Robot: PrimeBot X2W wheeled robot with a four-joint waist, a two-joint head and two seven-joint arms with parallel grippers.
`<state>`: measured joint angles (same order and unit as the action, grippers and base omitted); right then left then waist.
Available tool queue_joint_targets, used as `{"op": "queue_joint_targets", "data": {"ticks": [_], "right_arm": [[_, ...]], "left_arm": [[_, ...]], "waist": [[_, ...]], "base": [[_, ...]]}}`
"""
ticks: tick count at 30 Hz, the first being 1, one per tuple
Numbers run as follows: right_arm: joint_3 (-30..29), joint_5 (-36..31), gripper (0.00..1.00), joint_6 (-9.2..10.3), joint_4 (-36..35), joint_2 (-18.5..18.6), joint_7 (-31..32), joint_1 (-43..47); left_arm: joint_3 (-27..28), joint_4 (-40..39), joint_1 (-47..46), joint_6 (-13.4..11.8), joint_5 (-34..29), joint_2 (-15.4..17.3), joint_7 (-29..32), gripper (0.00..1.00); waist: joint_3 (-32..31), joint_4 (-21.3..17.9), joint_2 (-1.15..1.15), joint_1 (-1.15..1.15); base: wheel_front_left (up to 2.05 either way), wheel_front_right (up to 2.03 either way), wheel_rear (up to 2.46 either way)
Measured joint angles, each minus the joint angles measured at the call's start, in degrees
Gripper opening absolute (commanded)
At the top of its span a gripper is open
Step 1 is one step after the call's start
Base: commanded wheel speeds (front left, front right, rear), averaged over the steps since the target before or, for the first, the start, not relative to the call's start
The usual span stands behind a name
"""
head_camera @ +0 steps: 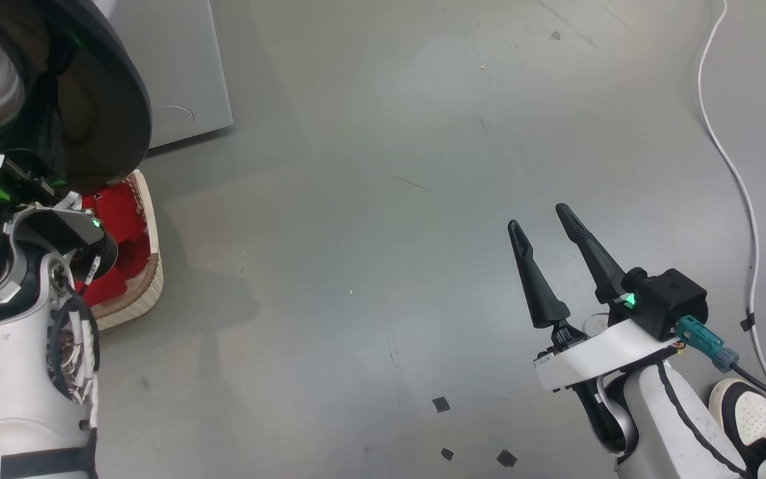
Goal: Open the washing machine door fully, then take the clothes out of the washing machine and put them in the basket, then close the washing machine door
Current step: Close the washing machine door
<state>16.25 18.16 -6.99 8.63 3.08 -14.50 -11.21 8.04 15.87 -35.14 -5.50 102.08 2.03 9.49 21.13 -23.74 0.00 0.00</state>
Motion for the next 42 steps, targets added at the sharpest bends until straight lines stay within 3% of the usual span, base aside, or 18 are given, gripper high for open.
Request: {"op": "queue_joint_targets", "data": {"ticks": [20,27,31,37,42], "right_arm": [[-4.3,-0.1,1.0,0.0,-0.1,-0.2,0.0,0.0],[-7.0,-0.8,1.0,0.0,-0.5,1.4,0.0,0.1],[-8.3,-1.2,1.0,0.0,-0.7,2.4,0.0,0.2],[-10.1,-1.7,1.0,0.0,-1.2,3.5,0.0,1.5],[-10.8,-2.2,1.0,0.0,-1.8,3.7,0.0,2.7]], "left_arm": [[-6.1,7.6,1.1,4.5,-1.5,-0.3,0.7,0.0],[-13.0,9.6,6.6,7.8,-9.7,0.7,2.1,0.0],[-14.0,9.5,8.2,10.0,-11.9,1.3,2.0,0.0],[-19.6,9.1,10.9,11.4,-25.2,8.1,-0.8,0.0],[-23.0,7.0,12.7,11.9,-34.3,11.3,-5.2,0.0]], "waist": [[-1.9,3.7,0.0,0.0],[-4.2,7.1,0.0,0.0],[-5.6,9.5,0.0,0.0],[-8.0,13.3,0.0,0.0],[-10.0,16.5,0.0,0.0]], "base": [[0.0,0.0,0.0],[0.0,0.0,0.0],[0.0,0.0,0.0],[0.0,0.0,0.0],[0.0,0.0,0.0]]}}
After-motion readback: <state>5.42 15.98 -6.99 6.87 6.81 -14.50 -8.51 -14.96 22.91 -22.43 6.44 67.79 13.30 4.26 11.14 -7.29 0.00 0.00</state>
